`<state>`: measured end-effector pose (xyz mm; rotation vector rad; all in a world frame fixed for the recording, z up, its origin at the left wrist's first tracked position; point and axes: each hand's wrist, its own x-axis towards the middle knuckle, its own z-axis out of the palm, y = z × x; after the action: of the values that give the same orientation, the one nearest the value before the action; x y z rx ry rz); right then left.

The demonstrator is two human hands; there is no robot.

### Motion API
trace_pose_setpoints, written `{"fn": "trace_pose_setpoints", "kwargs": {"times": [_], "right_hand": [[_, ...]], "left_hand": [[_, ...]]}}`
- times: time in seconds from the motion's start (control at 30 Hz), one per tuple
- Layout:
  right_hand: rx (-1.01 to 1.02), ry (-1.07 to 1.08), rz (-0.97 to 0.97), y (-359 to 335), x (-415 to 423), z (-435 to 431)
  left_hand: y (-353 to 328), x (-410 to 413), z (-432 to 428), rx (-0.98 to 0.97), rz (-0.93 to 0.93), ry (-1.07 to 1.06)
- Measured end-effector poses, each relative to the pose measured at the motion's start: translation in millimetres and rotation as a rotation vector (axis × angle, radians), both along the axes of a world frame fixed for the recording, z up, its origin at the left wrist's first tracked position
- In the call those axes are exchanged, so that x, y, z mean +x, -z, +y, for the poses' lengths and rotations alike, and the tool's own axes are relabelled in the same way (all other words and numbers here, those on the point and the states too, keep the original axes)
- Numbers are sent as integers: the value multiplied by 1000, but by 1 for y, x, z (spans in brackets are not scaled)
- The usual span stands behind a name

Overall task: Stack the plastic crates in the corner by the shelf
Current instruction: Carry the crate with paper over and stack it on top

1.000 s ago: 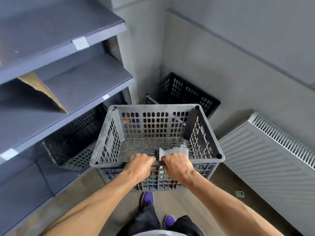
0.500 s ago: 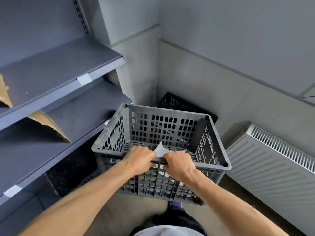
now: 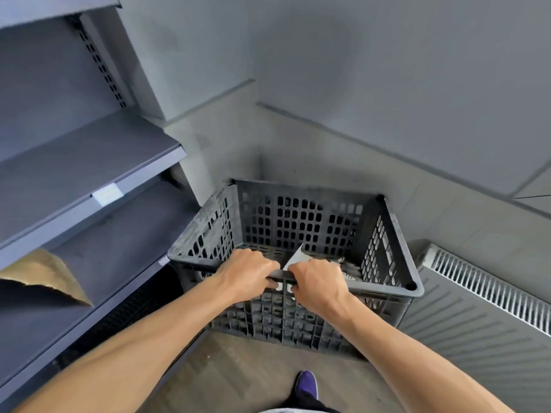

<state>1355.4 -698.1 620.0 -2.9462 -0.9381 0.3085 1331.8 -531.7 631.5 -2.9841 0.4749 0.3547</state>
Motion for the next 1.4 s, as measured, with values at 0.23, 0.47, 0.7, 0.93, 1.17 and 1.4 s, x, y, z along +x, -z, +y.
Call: {"fn": "trace_pose_setpoints", "kwargs": {"times": [0.23, 0.47, 0.7, 0.93, 1.17, 1.4], "right_hand": [[-3, -7, -32, 11, 43, -18], [-11, 78, 9, 27, 82, -20], [36, 234, 35, 50, 121, 3], [69, 372, 38, 76, 149, 49], [68, 405, 45, 97, 164, 70], [19, 386, 93, 125, 164, 79]], "left_hand": [[26, 44, -15, 14, -65, -16], [43, 95, -16, 28, -32, 60], [63, 158, 5, 45, -29, 206], [87, 207, 48, 22, -7, 300], [115, 234, 67, 1, 23, 357], [148, 233, 81, 32, 93, 333]]}}
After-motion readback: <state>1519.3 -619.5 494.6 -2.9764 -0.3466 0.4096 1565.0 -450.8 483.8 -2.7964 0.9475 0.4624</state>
